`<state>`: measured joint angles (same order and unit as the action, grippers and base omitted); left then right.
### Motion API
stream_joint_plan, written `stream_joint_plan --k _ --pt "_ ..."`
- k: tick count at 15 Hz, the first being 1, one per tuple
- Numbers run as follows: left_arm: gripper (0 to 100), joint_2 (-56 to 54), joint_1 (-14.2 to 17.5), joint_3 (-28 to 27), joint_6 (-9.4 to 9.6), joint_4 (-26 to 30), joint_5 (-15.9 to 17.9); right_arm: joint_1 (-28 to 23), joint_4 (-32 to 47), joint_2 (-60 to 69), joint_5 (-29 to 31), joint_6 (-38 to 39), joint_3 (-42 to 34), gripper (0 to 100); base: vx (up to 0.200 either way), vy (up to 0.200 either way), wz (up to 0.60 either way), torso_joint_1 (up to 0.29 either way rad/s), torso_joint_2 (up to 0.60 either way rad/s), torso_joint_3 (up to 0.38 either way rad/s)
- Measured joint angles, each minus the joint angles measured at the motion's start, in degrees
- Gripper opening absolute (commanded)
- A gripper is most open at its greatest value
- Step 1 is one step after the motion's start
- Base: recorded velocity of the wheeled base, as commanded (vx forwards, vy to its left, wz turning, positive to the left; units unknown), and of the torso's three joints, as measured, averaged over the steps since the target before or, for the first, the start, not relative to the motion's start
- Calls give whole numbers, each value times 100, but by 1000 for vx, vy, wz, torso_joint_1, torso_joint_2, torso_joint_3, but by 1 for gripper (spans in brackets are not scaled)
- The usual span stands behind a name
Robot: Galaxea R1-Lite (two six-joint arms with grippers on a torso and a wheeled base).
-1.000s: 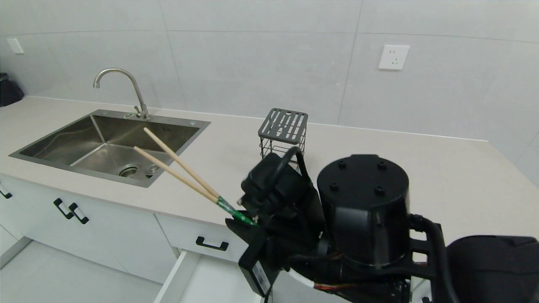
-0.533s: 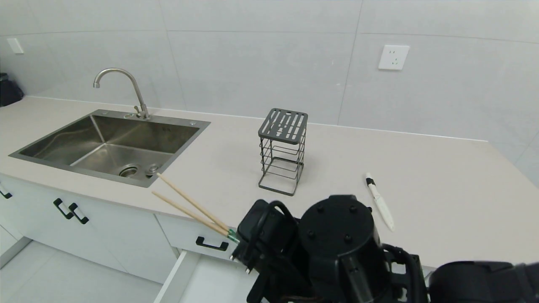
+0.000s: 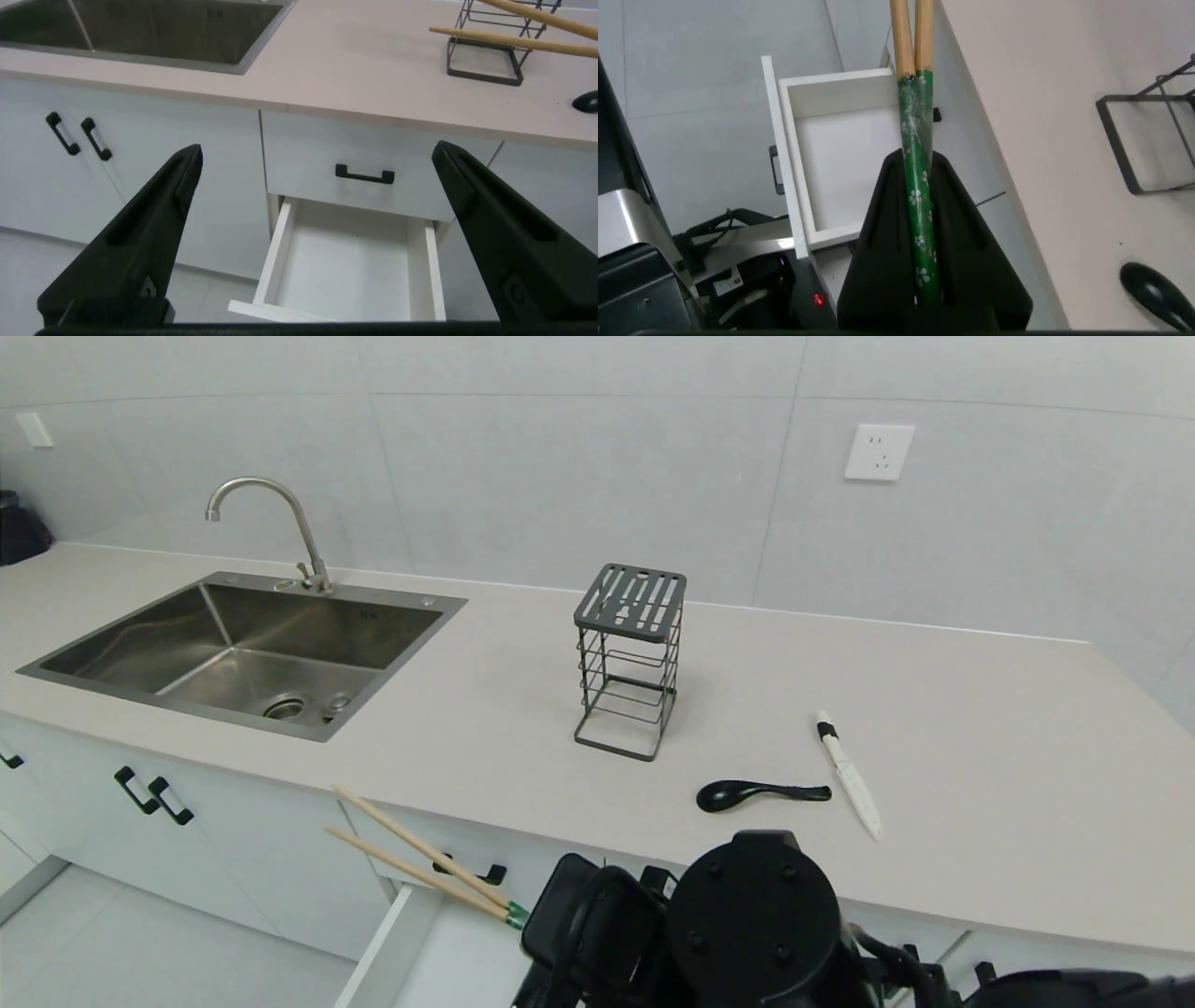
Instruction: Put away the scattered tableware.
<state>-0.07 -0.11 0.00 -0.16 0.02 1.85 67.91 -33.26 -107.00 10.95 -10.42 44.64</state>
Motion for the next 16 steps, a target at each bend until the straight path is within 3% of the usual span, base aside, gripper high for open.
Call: stream_joint_plan --k 5,16 --pt "100 0 1 0 2 -2 0 61 -11 -119 -33 5 172 0 0 0 0 0 0 0" --pt "100 0 1 0 2 -2 0 13 384 -336 288 -9 356 0 0 0 0 -140 287 139"
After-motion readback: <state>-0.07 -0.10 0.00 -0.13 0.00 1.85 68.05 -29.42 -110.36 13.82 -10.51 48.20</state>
